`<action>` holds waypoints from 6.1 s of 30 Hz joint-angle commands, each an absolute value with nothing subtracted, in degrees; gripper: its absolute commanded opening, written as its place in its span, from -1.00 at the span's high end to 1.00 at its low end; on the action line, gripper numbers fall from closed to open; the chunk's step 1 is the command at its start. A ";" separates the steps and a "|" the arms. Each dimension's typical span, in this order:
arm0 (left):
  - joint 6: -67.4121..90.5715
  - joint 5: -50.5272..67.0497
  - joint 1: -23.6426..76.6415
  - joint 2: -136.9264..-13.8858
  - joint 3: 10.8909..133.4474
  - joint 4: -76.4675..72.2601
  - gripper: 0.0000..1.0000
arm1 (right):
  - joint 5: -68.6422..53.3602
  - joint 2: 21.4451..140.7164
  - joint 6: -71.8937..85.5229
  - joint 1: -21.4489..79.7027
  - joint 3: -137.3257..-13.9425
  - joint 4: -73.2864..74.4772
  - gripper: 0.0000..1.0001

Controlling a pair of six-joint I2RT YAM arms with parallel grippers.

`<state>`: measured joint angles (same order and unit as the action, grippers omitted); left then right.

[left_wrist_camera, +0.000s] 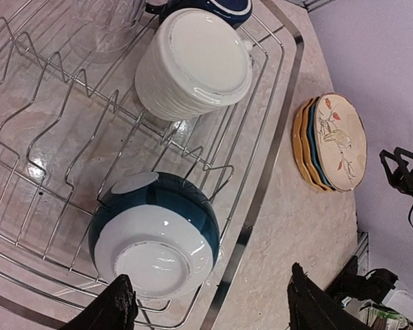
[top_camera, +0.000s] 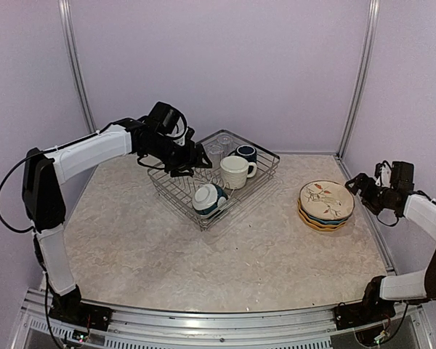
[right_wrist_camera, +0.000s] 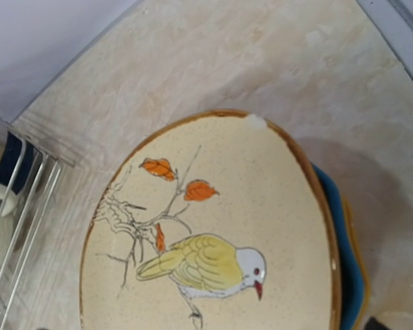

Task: Unload the mixed dishes from the dish rack
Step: Move the dish rack to the center of the board, then grab the cup from the dish rack, then pass from the left arm to the right

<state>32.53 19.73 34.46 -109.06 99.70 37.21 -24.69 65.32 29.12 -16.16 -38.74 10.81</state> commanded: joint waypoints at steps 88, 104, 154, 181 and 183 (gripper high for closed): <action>38.74 -13.26 33.05 -73.59 64.07 40.87 -0.70 | -13.84 72.79 27.36 3.60 -47.48 11.69 -0.94; 26.38 -1.66 31.23 -109.46 106.98 38.28 -0.98 | -15.79 73.73 19.03 4.61 -52.58 16.76 -0.99; 16.65 -3.19 32.96 -137.91 142.90 57.98 0.30 | -28.31 56.73 20.46 5.80 -44.77 24.62 -0.99; 39.84 24.56 36.19 -99.08 94.96 14.75 0.69 | -37.13 85.53 56.10 29.78 -50.18 -35.82 -1.00; 41.81 25.18 37.35 -99.13 92.91 11.00 0.69 | -37.76 87.54 58.62 30.60 -50.98 -39.74 -0.99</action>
